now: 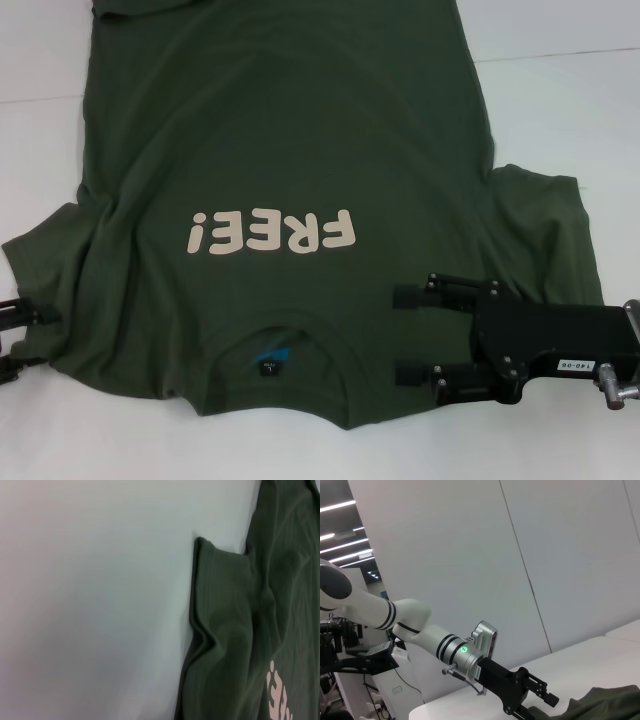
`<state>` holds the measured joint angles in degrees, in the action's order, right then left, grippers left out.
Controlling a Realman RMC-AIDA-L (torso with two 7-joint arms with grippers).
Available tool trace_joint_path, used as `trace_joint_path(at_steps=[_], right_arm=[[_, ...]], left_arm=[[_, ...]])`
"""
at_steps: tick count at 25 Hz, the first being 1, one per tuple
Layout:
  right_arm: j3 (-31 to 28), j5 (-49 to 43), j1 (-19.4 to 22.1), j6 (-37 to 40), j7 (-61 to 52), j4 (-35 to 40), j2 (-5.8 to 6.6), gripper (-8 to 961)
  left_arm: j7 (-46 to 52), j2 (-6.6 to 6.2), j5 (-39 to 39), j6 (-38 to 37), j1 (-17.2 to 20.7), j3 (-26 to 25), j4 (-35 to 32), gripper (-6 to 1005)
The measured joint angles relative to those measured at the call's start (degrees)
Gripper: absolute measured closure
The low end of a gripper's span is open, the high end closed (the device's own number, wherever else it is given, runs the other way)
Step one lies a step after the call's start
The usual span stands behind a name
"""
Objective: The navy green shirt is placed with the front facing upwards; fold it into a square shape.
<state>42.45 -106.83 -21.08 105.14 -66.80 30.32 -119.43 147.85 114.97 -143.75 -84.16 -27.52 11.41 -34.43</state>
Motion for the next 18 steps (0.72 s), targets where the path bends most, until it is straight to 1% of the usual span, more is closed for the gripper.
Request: trace_joint_path(at_steps=[6,12,18], right_arm=[[0.0,0.0,-0.2,0.0,-0.1,0.0,0.00,58],[0.0,0.0,-0.3,-0.2,-0.8,0.0,0.00,57],[0.0,0.0,-0.5,0.0,-0.8,0.0,0.00,57]], left_arm=[[-0.4,-0.15,-0.4,-0.6,-0.2,3.9,-1.1,526],[-1.0,-0.10,-0.5,-0.8,-0.3,4.7,-1.5,544],[-0.7,-0.15,-0.5,-0.9,0.2,4.1,-2.8,746]])
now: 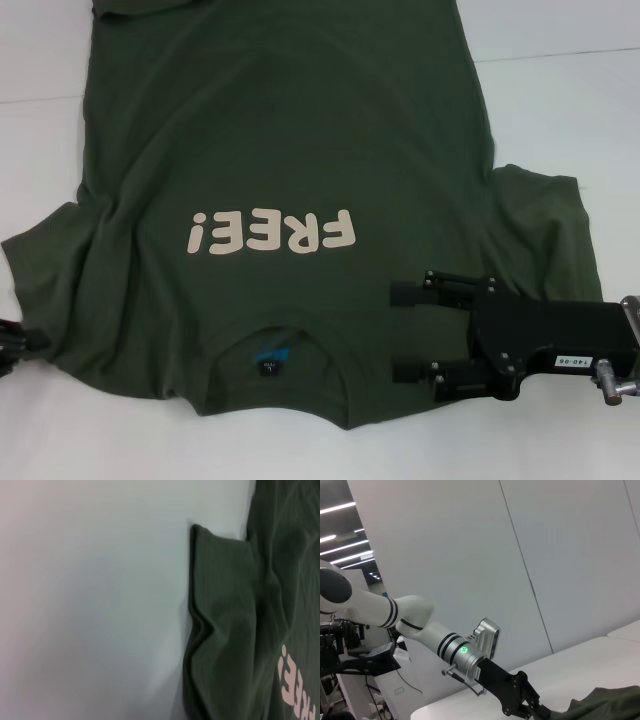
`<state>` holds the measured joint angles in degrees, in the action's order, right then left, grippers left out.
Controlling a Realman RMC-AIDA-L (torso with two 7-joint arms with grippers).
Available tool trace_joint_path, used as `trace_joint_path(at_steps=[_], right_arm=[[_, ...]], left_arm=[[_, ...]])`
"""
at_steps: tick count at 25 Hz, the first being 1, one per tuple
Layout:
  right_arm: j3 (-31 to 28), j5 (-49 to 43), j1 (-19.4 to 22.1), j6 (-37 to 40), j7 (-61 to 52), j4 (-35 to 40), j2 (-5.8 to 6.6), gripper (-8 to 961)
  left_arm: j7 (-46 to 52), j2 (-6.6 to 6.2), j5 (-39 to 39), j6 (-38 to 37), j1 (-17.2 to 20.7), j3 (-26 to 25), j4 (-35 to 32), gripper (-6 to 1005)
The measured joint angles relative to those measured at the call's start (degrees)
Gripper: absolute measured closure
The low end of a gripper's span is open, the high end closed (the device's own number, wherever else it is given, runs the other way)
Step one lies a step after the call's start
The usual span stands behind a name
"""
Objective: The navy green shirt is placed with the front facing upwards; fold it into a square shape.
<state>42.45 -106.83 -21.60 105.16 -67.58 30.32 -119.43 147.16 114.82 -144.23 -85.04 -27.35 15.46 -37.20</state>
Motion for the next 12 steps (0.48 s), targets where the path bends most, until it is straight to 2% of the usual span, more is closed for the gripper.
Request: trace_joint_path(at_steps=[3,12], right_arm=[[0.0,0.0,0.0,0.0,0.0,0.0,0.00,58],[0.0,0.0,-0.2,-0.1,0.0,0.0,0.00,57]], left_arm=[[0.3,-0.01,0.0,-0.1,0.2,0.0,-0.5,962],[-0.2,-0.04,0.9,-1.4,0.0,0.0,-0.9,990]])
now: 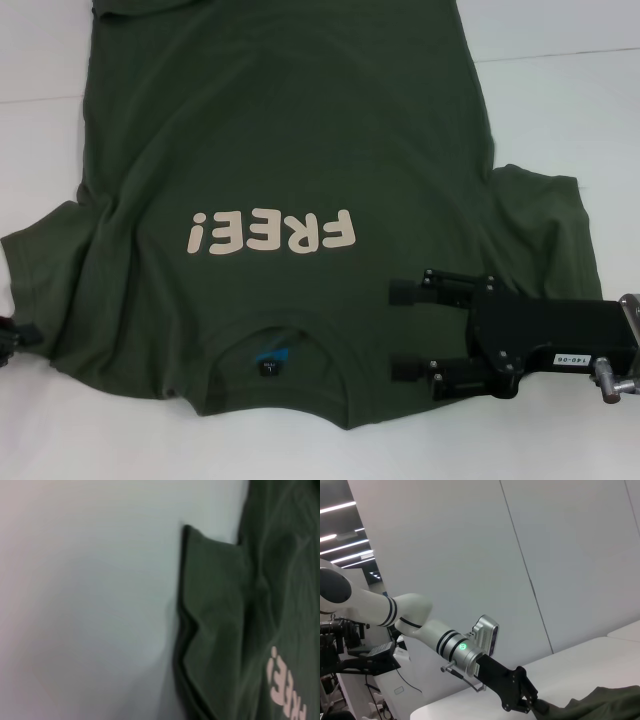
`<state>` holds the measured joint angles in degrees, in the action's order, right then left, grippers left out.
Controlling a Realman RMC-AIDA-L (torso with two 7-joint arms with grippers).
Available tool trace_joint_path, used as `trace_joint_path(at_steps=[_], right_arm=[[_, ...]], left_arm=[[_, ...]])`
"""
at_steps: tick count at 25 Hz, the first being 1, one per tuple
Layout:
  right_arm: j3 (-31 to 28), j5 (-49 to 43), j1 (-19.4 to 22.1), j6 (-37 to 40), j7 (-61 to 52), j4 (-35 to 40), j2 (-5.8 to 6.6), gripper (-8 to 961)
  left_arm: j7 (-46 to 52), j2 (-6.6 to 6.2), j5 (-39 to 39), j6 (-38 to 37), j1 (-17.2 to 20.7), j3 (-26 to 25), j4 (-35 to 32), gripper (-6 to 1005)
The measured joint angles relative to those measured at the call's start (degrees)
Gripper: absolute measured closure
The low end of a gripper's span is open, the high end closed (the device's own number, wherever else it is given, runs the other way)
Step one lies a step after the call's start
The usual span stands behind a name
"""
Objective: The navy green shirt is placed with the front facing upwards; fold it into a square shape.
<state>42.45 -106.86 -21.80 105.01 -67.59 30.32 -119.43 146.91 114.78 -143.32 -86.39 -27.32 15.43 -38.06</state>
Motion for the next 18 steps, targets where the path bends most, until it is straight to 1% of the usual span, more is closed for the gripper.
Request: trace_joint_path(at_steps=[9,14,18], right_arm=[[0.0,0.2,-0.1,-0.3,0.4,0.0,-0.07,58],[0.0,0.2,-0.2,-0.5,0.6,0.0,-0.09,58],[0.0,0.2,-0.2,-0.6,0.6,0.0,-0.27,58]], left_arm=[[-2.1,-0.18,3.9,-1.2,-0.2,-0.2,-0.5,996],[-2.0,-0.30,5.0,-2.9,-1.5,-0.2,-0.7,996],[-2.0,-0.56,7.4,-3.8,-2.5,0.0,-0.6,997]])
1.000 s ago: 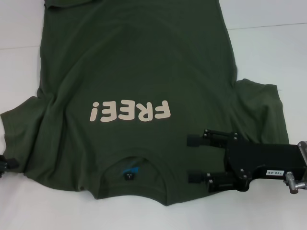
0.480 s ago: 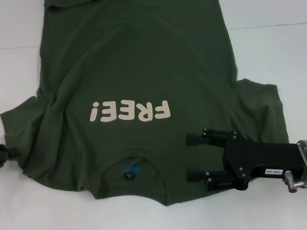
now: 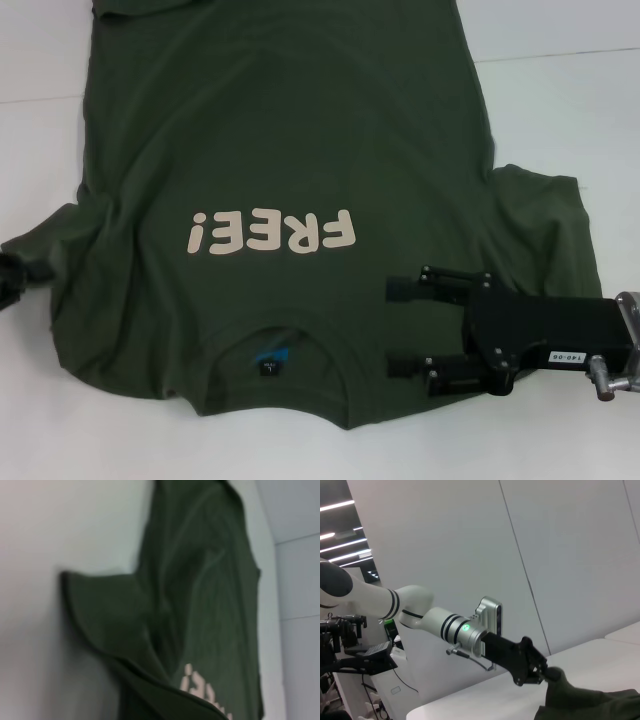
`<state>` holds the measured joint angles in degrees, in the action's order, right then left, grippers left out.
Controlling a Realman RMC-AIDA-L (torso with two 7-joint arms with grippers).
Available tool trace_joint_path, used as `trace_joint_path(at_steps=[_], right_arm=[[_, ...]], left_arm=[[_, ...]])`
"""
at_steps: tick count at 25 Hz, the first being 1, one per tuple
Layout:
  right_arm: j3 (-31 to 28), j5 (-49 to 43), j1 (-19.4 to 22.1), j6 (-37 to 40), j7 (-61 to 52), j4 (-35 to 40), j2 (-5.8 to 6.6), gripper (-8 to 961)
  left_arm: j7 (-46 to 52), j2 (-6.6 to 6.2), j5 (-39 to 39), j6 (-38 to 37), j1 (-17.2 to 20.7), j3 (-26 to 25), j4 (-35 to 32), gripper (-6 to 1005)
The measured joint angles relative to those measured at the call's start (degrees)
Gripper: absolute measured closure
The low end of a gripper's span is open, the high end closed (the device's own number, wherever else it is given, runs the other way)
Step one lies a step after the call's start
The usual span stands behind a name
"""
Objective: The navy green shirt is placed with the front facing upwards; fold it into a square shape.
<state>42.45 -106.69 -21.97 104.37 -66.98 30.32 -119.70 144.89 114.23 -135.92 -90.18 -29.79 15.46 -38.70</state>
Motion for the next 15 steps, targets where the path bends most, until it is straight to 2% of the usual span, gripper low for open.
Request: trace_joint_path(at_steps=[5,10,15], right_arm=[[0.0,0.0,-0.3,-0.6,0.1,-0.4,-0.10,57],[0.0,0.1,-1.1,-1.2,0.1,-0.6,-0.26,58],[0.0,0.1,-1.7,-1.4,0.1,-0.7,-0.30,57]], left_arm=[[-0.1,0.09,2.6,-0.3,-1.6,0.3,0.4,997],[-2.1,1.87,3.8,1.5,-4.3,0.7,2.1,997],[-4.2,2.68,3.8,2.2,-7.1,1.1,5.5,997]])
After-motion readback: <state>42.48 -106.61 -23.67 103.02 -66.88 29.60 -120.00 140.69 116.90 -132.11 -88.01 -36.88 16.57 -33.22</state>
